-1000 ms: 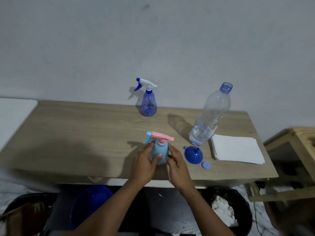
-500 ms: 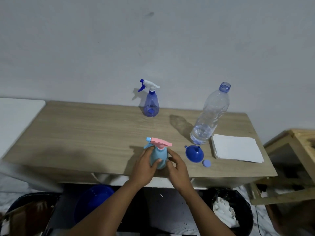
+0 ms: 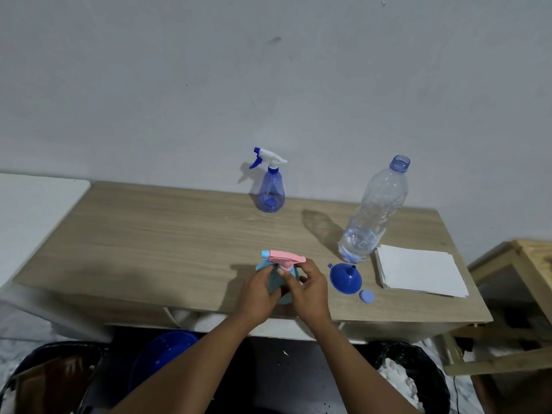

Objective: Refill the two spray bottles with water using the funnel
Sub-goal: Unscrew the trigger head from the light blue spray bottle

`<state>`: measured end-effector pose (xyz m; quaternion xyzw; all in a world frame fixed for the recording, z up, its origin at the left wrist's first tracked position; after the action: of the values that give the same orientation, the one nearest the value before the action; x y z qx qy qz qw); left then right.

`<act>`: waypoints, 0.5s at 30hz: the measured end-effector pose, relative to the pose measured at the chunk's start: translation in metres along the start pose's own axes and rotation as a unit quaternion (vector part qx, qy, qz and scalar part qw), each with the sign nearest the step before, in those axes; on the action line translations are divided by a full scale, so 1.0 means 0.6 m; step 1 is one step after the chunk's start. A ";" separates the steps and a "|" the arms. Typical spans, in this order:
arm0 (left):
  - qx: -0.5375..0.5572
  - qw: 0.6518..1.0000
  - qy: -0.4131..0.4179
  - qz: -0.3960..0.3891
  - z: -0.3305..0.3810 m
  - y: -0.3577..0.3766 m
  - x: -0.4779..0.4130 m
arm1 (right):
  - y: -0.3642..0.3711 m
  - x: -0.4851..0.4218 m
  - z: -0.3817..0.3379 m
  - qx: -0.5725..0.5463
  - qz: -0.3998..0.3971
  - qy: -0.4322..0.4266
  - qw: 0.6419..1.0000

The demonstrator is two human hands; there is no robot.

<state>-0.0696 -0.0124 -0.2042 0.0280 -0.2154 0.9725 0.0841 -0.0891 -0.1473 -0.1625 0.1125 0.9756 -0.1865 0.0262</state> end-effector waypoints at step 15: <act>0.011 1.000 0.015 0.003 -0.006 0.002 -0.003 | 0.002 0.000 0.012 0.012 -0.036 -0.006 0.999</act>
<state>-0.0678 -0.0122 -0.2078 0.0133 -0.2032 0.9754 0.0838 -0.0890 -0.1488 -0.1698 0.0760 0.9766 -0.1998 0.0239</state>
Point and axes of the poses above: each hand's wrist, its own x-axis away from the middle knuckle, its own y-axis out of the palm, z = x × y, the point moved 6 cm from there along -x, towards the middle knuckle, and after that the axes turned 8 degrees about x, right-handed, at the moved point
